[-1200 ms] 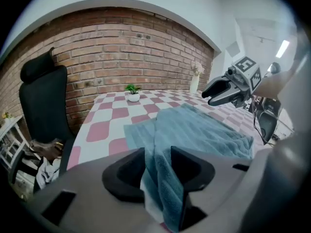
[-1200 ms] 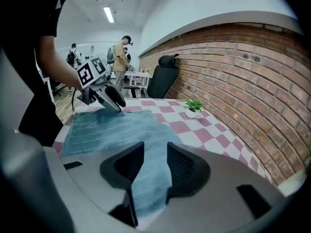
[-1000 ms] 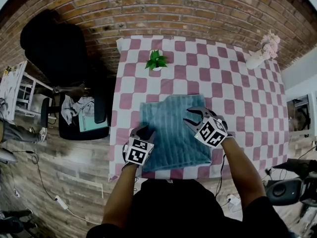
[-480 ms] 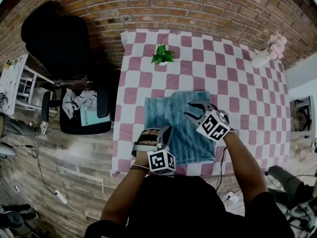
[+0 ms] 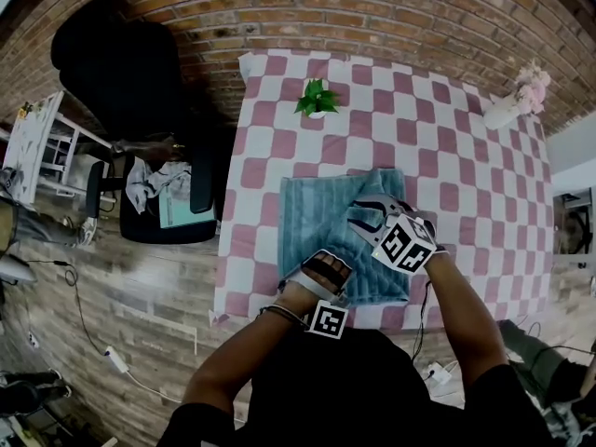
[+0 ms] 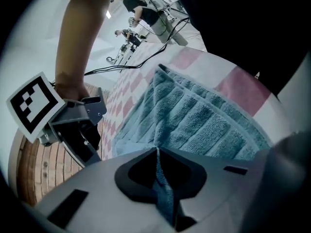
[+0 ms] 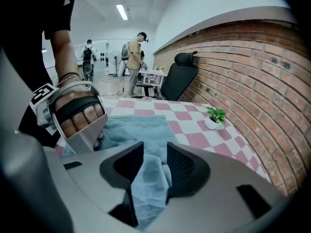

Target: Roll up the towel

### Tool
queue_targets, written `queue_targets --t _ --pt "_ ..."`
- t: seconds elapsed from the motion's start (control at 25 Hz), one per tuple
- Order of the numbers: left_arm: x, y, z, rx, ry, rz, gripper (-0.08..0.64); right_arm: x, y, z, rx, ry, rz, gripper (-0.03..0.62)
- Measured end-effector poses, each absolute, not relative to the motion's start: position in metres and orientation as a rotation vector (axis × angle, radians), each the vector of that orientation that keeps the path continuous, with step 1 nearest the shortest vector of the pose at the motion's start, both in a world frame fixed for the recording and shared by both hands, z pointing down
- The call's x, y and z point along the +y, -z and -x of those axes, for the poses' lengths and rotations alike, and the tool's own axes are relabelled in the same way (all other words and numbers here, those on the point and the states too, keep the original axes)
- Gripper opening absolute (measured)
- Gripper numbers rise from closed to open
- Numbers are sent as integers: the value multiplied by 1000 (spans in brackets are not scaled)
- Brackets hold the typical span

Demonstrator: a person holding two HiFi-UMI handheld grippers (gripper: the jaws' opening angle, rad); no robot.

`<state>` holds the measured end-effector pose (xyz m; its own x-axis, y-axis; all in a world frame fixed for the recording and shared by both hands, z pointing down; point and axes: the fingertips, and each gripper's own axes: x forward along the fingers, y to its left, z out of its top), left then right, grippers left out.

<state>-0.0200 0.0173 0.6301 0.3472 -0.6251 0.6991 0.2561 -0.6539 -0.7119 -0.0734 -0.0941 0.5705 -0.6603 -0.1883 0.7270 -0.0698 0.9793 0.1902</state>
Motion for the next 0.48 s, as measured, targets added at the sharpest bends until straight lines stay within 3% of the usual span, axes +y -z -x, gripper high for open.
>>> queue_targets --t 0.12,0.24,0.32,0.48 --pt "17 -624 22 372 1387 1852 25 -84 -597 59 -2186 176 -121 141" --pt "29 -622 19 426 1356 2094 77 -76 -624 38 -2088 138 -82 141" --pt "27 -619 26 555 1314 2249 123 -71 -634 29 -2064 114 -70 141" --pt "9 -595 48 853 1216 2450 141 -65 -639 22 -2040 102 -11 141"
